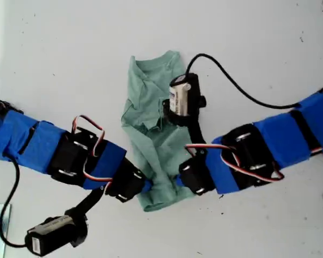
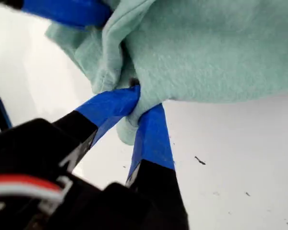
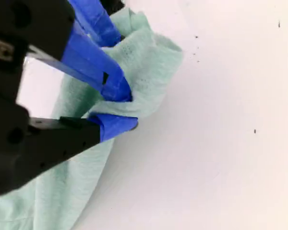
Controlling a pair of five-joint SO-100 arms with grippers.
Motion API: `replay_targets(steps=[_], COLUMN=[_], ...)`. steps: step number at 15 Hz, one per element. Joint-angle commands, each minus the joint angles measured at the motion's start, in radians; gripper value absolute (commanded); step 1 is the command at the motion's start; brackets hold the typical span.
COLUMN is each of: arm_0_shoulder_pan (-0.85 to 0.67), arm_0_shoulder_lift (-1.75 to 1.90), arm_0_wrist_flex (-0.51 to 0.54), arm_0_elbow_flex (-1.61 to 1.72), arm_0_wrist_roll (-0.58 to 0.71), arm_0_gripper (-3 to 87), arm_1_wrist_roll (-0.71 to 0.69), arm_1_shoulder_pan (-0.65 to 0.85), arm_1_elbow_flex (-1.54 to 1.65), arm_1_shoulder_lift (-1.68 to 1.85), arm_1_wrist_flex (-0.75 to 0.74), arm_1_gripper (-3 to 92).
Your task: Fold t shirt
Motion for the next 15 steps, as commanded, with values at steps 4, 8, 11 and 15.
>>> replay_targets(steps=[4, 8, 11, 15], arm_0_shoulder_pan=[-0.330, -0.522, -0.692, -0.877], arm_0_shoulder_lift=[0.296, 0.365, 0.373, 0.419], arm_0_wrist_flex=[0.147, 0.158, 0.147, 0.175], arm_0_elbow_flex=[0.000, -0.002, 0.005, 0.114], arm_0_wrist_roll=[0.163, 0.252, 0.273, 0.276], arm_0_gripper=[-0.3, 6.5, 33.0, 19.8], arm_1_wrist_roll=[-0.264, -0.407, -0.359, -0.219], arm_1_shoulder_pan=[0.342, 0.520, 0.713, 0.954], arm_1_elbow_flex=[0.017, 0.009, 0.166, 0.689], arm_1_shoulder_lift=[0.296, 0.308, 0.442, 0.923], arm_1_wrist_flex=[0.064, -0.008, -0.169, -0.224], arm_1_gripper=[-0.4, 11.7, 24.2, 23.8])
